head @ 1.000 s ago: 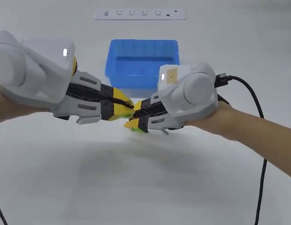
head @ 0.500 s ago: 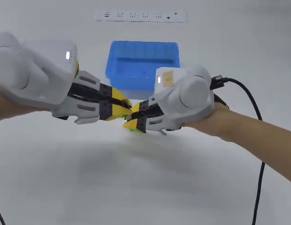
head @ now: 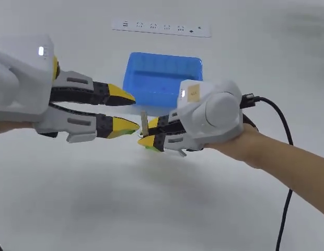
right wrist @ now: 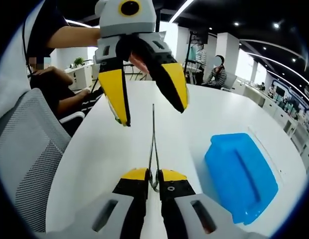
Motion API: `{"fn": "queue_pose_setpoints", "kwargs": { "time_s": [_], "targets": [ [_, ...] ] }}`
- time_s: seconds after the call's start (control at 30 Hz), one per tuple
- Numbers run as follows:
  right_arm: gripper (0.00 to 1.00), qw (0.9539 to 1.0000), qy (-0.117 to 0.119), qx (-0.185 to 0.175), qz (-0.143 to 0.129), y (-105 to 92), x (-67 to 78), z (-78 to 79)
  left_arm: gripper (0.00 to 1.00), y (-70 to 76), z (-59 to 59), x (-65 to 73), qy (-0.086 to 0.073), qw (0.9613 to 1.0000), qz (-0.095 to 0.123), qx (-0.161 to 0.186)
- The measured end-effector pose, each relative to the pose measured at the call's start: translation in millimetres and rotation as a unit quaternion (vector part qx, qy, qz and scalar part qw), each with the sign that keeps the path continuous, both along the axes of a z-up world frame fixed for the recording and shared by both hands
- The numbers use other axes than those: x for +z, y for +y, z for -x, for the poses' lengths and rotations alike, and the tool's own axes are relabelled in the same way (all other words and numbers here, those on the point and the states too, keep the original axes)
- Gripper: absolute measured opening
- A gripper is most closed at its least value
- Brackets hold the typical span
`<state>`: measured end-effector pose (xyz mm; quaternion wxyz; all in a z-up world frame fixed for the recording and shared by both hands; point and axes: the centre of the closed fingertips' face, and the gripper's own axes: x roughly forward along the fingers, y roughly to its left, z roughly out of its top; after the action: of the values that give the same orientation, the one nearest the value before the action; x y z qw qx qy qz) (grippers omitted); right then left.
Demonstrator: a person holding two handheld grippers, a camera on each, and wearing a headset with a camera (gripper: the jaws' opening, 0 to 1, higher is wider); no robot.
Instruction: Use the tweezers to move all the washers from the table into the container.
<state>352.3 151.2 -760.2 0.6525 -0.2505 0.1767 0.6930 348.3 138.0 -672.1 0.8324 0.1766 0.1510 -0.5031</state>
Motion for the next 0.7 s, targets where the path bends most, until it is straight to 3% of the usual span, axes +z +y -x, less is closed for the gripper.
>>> {"fn": "queue_pose_setpoints", "kwargs": {
  "time_s": [0.03, 0.07, 0.1, 0.27, 0.37, 0.57, 0.7],
  "targets": [
    [0.09, 1.0, -0.002, 0.0, 0.001, 0.2, 2.2, 0.6, 0.34, -0.7, -0.6, 6.0, -0.011, 0.9998, 0.016, 0.009],
    [0.09, 1.0, -0.003, 0.0, 0.001, 0.3, 4.0, 0.9, 0.36, 0.2, 1.0, 12.5, -0.017, 0.9989, 0.039, 0.022],
    [0.09, 1.0, -0.003, 0.0, 0.001, 0.4, 6.1, 1.4, 0.4, 3.8, 1.7, 14.2, -0.017, 0.9983, 0.047, 0.031],
    [0.09, 0.9997, -0.022, -0.006, 0.003, -4.4, 21.7, -3.8, 0.52, 15.7, 15.0, 15.2, -0.025, 0.9979, 0.038, 0.047],
    [0.09, 0.9994, -0.03, -0.015, -0.002, -10.0, 36.9, -10.3, 0.53, 29.2, 20.5, 20.9, -0.019, 0.9961, 0.06, 0.061],
    [0.09, 0.9987, -0.045, -0.023, -0.001, -14.4, 58.1, -16.1, 0.7, 43.0, 30.3, 26.6, -0.014, 0.9926, 0.091, 0.08],
    [0.09, 0.9979, -0.052, -0.039, -0.007, -15.5, 76.8, -22.6, 0.83, 47.7, 35.9, 26.8, -0.017, 0.9929, 0.081, 0.086]
  ]
}}
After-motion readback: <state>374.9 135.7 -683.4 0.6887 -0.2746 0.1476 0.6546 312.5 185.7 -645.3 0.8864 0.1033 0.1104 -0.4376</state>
